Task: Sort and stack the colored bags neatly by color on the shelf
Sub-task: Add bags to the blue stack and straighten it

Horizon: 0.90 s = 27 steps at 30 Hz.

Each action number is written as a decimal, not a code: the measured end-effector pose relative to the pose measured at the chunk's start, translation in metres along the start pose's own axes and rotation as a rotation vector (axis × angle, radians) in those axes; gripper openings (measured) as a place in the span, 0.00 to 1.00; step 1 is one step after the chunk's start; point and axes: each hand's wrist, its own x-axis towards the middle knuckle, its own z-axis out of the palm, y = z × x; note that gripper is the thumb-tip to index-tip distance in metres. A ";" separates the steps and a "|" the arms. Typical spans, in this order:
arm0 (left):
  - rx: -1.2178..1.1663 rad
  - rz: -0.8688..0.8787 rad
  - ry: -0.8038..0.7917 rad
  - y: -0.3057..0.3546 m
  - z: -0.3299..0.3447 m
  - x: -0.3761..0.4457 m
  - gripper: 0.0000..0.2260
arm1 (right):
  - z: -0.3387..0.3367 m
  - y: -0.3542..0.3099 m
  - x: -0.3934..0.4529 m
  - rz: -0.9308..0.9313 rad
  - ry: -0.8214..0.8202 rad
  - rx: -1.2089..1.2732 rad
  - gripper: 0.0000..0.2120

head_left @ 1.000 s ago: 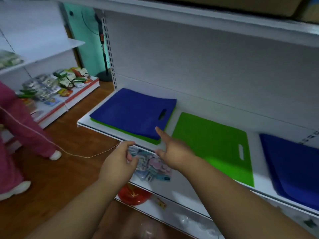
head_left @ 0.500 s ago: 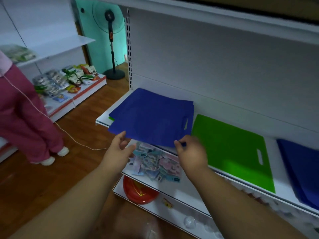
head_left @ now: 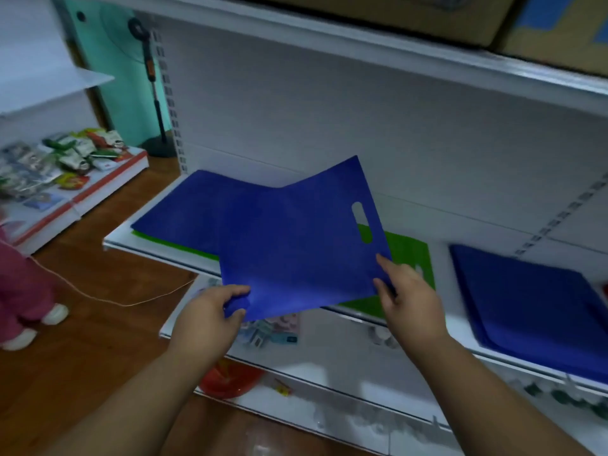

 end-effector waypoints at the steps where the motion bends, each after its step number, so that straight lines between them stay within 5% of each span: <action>1: 0.059 0.057 -0.022 0.012 0.009 -0.003 0.18 | -0.012 0.016 -0.005 0.023 0.013 -0.011 0.20; 8: 0.299 0.443 0.022 0.122 0.093 -0.015 0.23 | -0.101 0.138 -0.053 0.188 0.082 -0.128 0.19; 15: 0.460 0.576 -0.039 0.240 0.220 -0.059 0.22 | -0.183 0.280 -0.099 0.272 0.167 -0.185 0.16; 27: 0.826 0.535 -0.139 0.326 0.318 -0.065 0.15 | -0.219 0.397 -0.090 0.402 -0.212 -0.288 0.14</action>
